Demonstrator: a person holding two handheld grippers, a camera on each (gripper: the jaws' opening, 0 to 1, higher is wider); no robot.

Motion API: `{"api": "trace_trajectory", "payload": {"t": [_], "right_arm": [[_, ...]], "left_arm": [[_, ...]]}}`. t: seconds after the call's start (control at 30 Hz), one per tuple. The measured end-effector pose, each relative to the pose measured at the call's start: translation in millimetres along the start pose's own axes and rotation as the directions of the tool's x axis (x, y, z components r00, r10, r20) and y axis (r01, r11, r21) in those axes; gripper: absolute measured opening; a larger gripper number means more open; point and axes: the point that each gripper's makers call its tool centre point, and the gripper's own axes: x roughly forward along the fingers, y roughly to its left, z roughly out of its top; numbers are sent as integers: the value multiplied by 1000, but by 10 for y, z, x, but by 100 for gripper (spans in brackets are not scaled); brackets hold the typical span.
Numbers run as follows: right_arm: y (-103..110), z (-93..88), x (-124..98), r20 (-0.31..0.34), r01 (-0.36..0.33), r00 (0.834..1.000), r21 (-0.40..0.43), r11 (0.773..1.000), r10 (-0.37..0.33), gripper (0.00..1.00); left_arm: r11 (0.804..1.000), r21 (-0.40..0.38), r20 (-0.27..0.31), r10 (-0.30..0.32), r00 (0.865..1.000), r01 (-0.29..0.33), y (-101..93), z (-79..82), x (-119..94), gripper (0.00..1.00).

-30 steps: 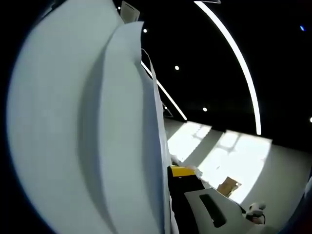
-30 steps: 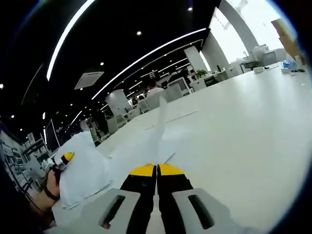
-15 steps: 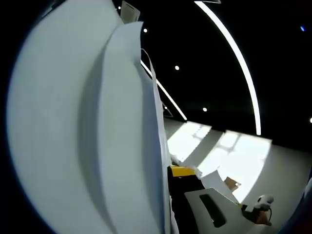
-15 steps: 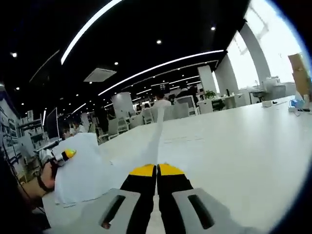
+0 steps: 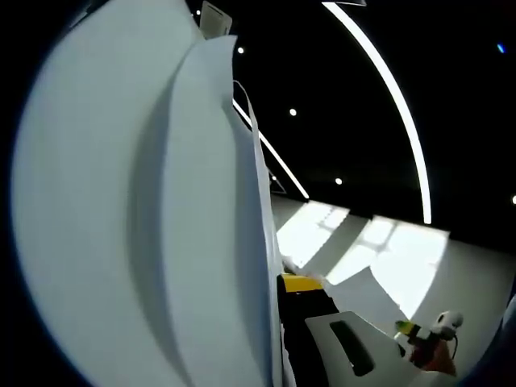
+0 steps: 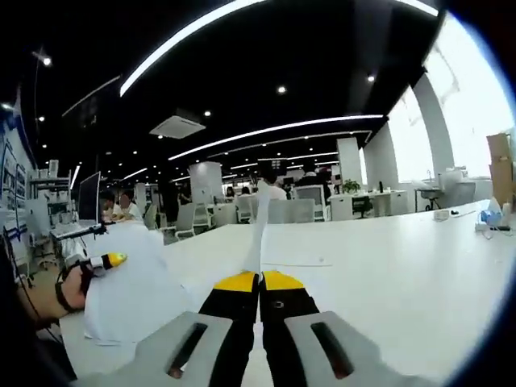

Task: Organize the stack of printing papers by aligning and flattening the scattered papers on the table

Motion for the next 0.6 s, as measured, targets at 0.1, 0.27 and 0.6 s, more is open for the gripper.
{"api": "trace_trajectory", "payload": {"t": [0.1, 0.27, 0.6], "right_arm": [[23, 74, -12, 15, -3, 1000, -16, 1000, 4, 0], [53, 210, -42, 44, -7, 999, -34, 999, 8, 0], [87, 434, -101, 89, 1, 996, -79, 997, 6, 0]], "left_arm": [[1000, 0, 0, 0, 1000, 0, -5, -3, -1, 6], [1000, 0, 0, 0, 1000, 0, -13, -7, 1, 6], [1000, 0, 0, -1, 1000, 1, -10, -8, 5, 6]]}}
